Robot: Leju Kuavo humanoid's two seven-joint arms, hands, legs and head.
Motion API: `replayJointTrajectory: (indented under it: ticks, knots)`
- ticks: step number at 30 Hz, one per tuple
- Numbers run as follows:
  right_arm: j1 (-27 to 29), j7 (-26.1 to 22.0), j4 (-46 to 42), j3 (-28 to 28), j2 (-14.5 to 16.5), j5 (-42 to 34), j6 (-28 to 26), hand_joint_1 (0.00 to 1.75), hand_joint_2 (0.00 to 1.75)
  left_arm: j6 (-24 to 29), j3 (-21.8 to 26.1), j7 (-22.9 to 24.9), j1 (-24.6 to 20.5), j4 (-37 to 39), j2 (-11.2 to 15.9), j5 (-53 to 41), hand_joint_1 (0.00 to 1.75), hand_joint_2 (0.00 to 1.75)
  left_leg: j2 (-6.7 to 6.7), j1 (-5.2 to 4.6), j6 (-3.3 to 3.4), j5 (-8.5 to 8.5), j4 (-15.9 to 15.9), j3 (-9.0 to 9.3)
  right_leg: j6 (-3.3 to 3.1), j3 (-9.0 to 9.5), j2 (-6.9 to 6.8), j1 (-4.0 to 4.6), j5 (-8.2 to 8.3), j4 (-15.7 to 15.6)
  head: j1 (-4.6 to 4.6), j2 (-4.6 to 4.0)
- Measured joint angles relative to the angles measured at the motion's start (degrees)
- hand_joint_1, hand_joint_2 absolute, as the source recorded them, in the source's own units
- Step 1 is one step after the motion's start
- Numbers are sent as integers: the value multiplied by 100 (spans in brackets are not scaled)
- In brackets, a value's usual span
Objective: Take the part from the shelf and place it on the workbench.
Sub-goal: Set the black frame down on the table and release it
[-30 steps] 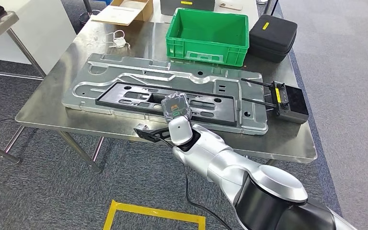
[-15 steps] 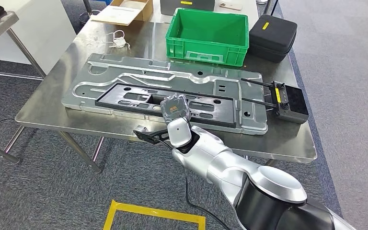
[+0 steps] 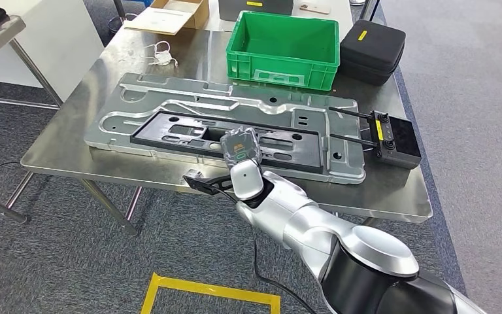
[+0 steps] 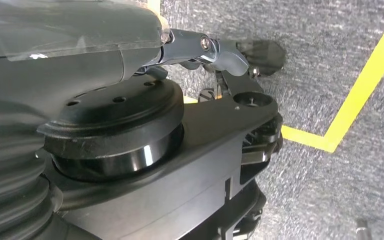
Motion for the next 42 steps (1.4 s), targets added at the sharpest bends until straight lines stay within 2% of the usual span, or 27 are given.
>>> replayJointTrajectory:
  ticks: [2,4,5,6,7,9,10,11,12,13,14,16,18,20,21,23,25,26,27,29,30,31,33,34,35,38,42]
  knots:
    - [-7,0,37,1,-1,-2,-28,175,175,-73,-1,1,-2,-1,5,-10,0,175,1,-20,62,-25,-43,2,64,15,-1,-15,33,-13,-1,0]
    - [-20,-2,72,1,-3,-2,-48,175,175,-100,-3,11,0,-2,8,-37,0,175,4,-12,148,-51,-160,85,131,29,-8,-21,82,27,0,0]
    - [-32,-5,87,1,-3,-1,-54,175,175,-101,-5,19,2,-1,7,-50,0,175,8,1,179,-60,-216,150,152,14,-24,-20,67,107,0,0]
    - [-50,-9,98,0,-2,3,-60,175,175,-102,-6,27,3,-1,4,-57,0,175,14,11,198,-60,-239,220,172,-56,-42,-29,-17,250,1,0]
    - [-66,-13,107,0,-1,8,-65,175,175,-103,-7,33,2,0,2,-60,0,175,22,18,206,-65,-250,271,194,-194,-62,-44,-155,502,1,0]
    - [-76,-17,119,0,-3,21,-72,175,175,-103,-6,42,3,0,2,-62,0,175,32,21,190,-105,-248,339,247,-620,-83,-79,-438,1202,1,0]
    - [-67,-19,124,1,-5,27,-70,175,175,-103,-5,45,6,-1,2,-58,0,175,32,26,172,-136,-246,376,266,-805,-90,-100,-490,1446,1,0]
    - [-56,-19,128,1,-8,32,-66,175,175,-103,-4,46,10,-1,3,-52,0,175,30,35,151,-176,-242,421,283,-906,-98,-121,-442,1506,1,0]
    - [-48,-19,130,2,-8,37,-62,175,175,-102,-3,47,12,-1,3,-44,0,175,27,48,126,-221,-237,479,287,-897,-109,-141,-294,1357,1,0]
    - [-45,-17,130,2,-8,41,-58,175,175,-102,-2,48,13,0,3,-33,0,175,26,61,96,-269,-229,546,288,-791,-125,-159,-55,1020,1,0]
    - [-47,-16,130,2,-8,45,-54,175,175,-100,-1,48,15,0,3,-21,0,175,27,71,59,-323,-219,602,284,-656,-148,-173,216,613,1,0]
    - [-59,-14,123,2,-8,52,-45,175,175,-81,0,44,7,2,3,-3,0,175,27,80,-26,-398,-202,660,230,-475,-178,-149,498,51,0,0]
    - [-59,-7,101,3,-8,58,-34,175,175,-10,0,36,-2,3,3,2,0,175,33,83,-113,-421,-181,677,128,-455,-167,-103,476,-38,-2,0]
    - [-52,5,71,4,4,58,-28,175,175,101,0,32,-7,3,3,-5,0,175,44,97,-173,-424,-55,640,31,-383,-145,-113,467,-75,-3,0]
    - [-57,9,61,4,11,58,-27,175,175,149,0,33,-11,3,3,-10,0,175,44,107,-191,-445,124,550,-10,-333,-141,-122,448,-102,-3,0]
    - [-62,15,51,4,19,58,-26,175,175,218,0,38,-17,3,3,-21,0,175,44,118,-217,-634,760,191,-67,-246,-137,-123,400,-134,-4,0]
    - [-49,15,51,4,21,58,-22,175,175,250,0,40,-11,3,4,-30,0,175,45,122,-239,-920,1354,-230,-92,-180,-129,-111,335,-134,-5,0]
    - [-38,14,52,4,20,58,-21,175,175,267,0,41,-4,3,5,-35,0,175,45,124,-244,-948,1443,-354,-91,-142,-121,-107,302,-133,-5,0]
    - [-30,13,53,4,20,58,-22,175,175,285,0,43,2,3,7,-40,0,175,46,128,-248,-861,1362,-392,-84,-103,-110,-107,270,-132,-5,0]
    - [-25,8,56,4,20,58,-28,175,175,321,0,48,6,3,7,-56,0,175,47,158,-268,-330,669,-206,-40,-13,-89,-116,198,-118,-4,0]
    - [-28,5,61,4,19,58,-32,175,175,337,0,53,5,4,5,-68,0,175,45,165,-281,-144,320,-100,-9,18,-82,-115,164,-100,-4,0]
    - [-32,3,69,4,19,58,-35,175,175,348,-1,60,1,6,3,-85,0,175,48,167,-264,-27,53,-15,25,29,-74,-111,134,-81,-4,0]
    - [-31,-2,88,4,15,58,-39,175,175,366,-2,75,-3,9,-2,-117,0,175,45,152,-189,-10,-69,17,87,19,-66,-93,89,-51,-3,0]
    - [-29,-4,97,4,14,58,-40,175,175,371,-2,81,-3,9,-5,-128,0,175,45,151,-155,26,-68,21,93,14,-64,-89,79,-45,-2,0]
    - [-26,-6,104,4,13,58,-41,175,175,375,-2,85,0,9,-8,-133,0,175,36,150,-148,70,-71,22,86,18,-65,-88,72,-46,-2,0]
    - [-29,-7,119,4,10,58,-43,175,175,379,-2,91,-2,9,-15,-135,0,175,10,139,-137,79,-75,16,7,45,-75,-88,78,-102,-1,0]
    - [-30,-5,122,4,11,61,-43,175,175,477,-2,200,-5,9,-17,-151,0,175,-1,86,-30,52,-67,14,-25,88,-93,-107,93,-178,-1,0]
